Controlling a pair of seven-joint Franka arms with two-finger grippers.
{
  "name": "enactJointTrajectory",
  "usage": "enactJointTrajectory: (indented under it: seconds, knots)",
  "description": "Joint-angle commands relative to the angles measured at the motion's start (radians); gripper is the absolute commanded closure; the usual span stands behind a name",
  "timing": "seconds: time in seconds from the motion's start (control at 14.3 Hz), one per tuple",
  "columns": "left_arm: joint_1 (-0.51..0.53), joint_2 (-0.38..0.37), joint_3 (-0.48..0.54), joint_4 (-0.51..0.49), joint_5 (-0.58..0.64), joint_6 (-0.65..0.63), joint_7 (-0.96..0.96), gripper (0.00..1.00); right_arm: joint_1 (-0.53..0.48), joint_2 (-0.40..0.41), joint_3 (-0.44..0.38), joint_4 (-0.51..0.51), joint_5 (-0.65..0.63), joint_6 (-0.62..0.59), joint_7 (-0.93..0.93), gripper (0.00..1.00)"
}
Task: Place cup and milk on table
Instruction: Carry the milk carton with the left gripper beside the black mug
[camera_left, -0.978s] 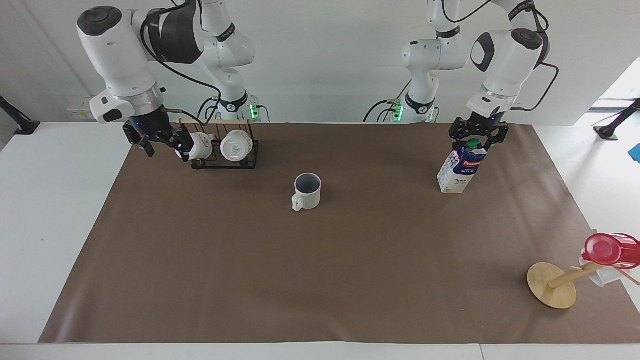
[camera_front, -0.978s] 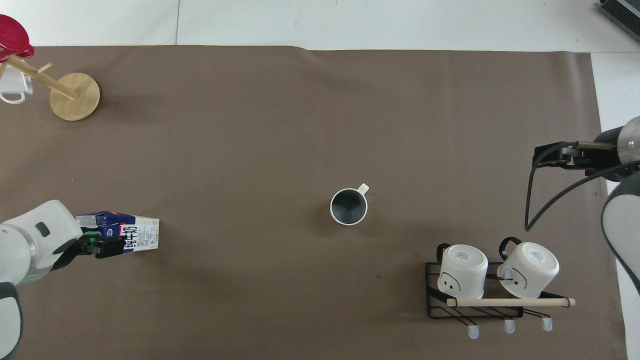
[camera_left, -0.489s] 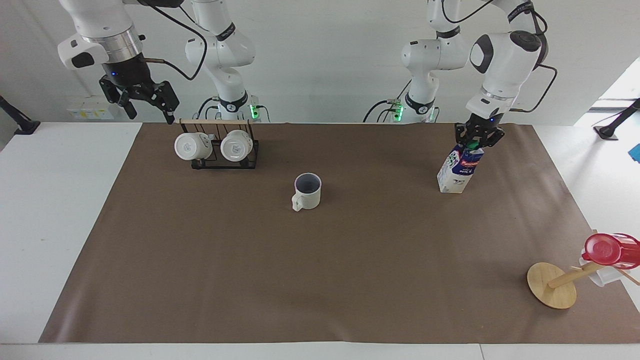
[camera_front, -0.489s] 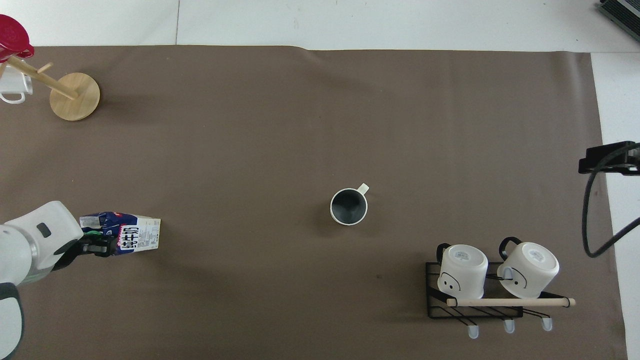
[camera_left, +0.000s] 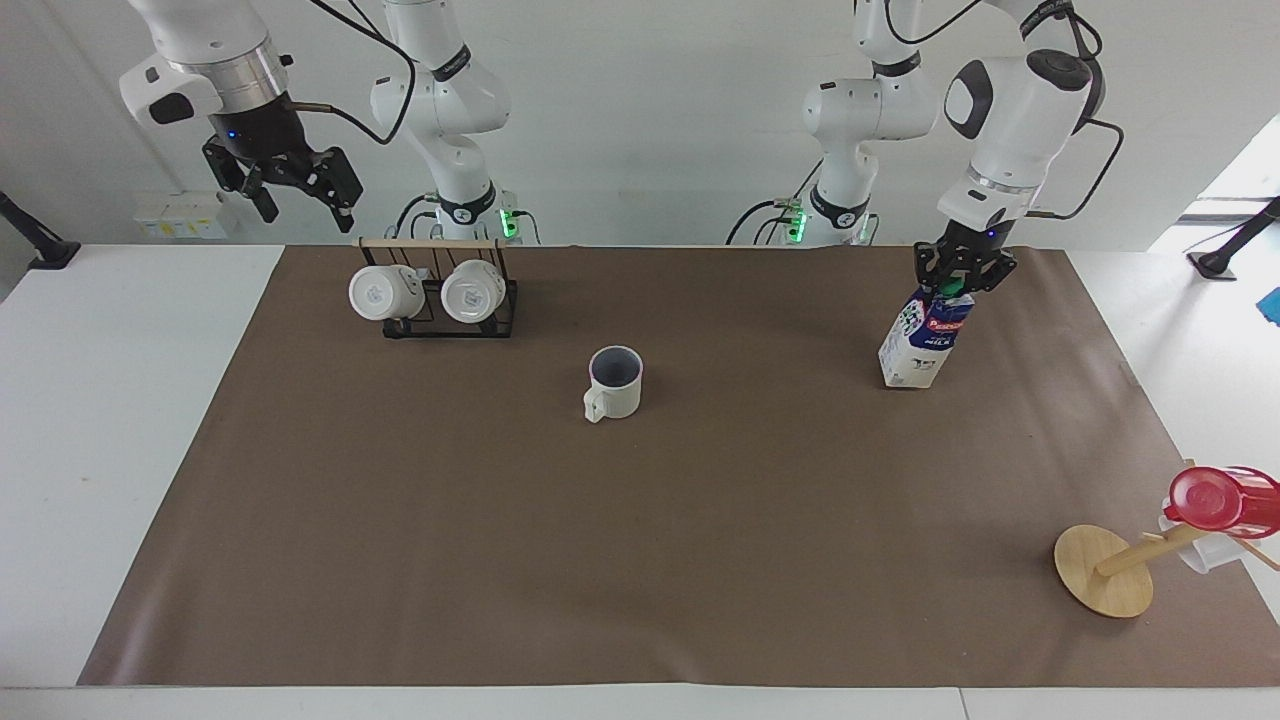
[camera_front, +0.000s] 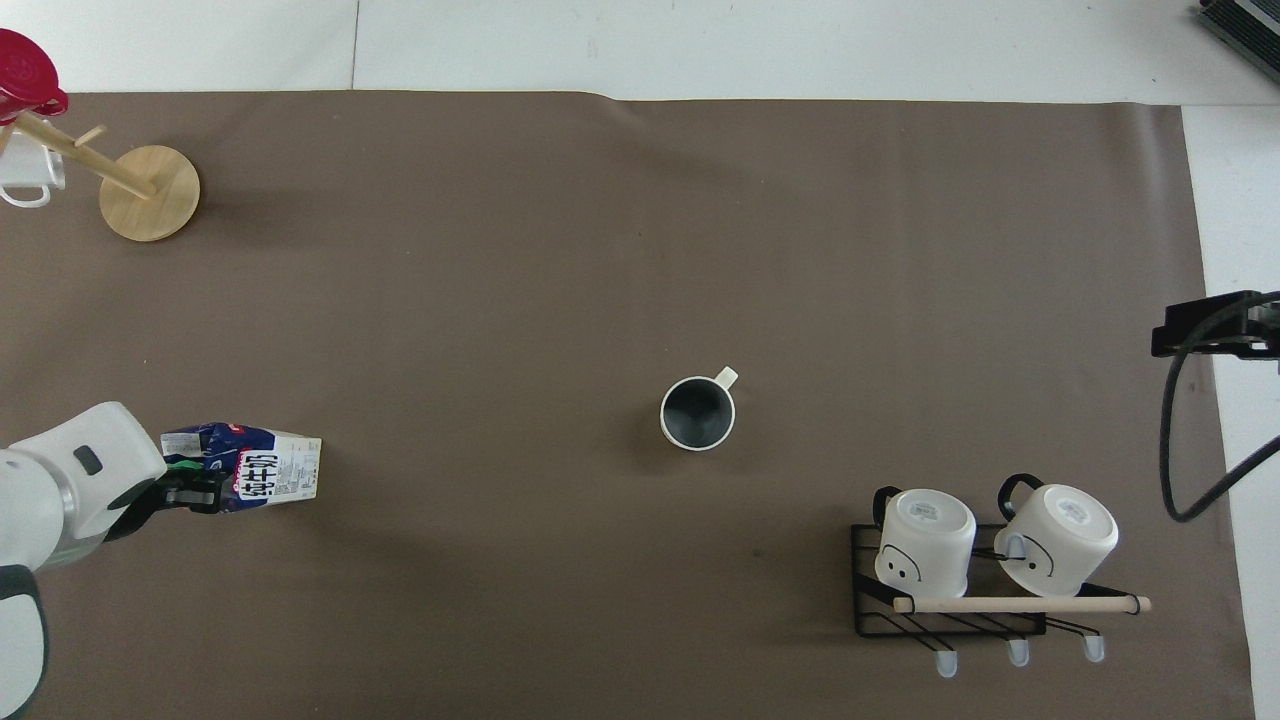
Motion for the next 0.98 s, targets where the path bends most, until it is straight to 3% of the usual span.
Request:
enactJointTrajectory:
  seconds: [0.0,0.21,0.56,0.91]
  knots:
    - [-0.07,0.052,-0.003,0.114,0.017,-0.088,-0.115,0.68,-0.011,-0.005,0.003,0.007,0.004,-0.015,-0.036,0.0]
    - [-0.213,0.091,-0.004,0.183,0.017,-0.119,-0.33,0.68,-0.011,-0.019,0.003,-0.01,0.0,-0.001,-0.037,0.0]
    - [-0.369,0.22,-0.01,0.387,0.017,-0.202,-0.567,0.68,-0.011,-0.026,0.003,-0.033,-0.003,0.01,-0.048,0.0]
    - [-0.515,0.318,-0.021,0.449,0.032,-0.174,-0.777,0.68,-0.014,-0.031,0.0,-0.039,0.004,0.008,-0.037,0.0]
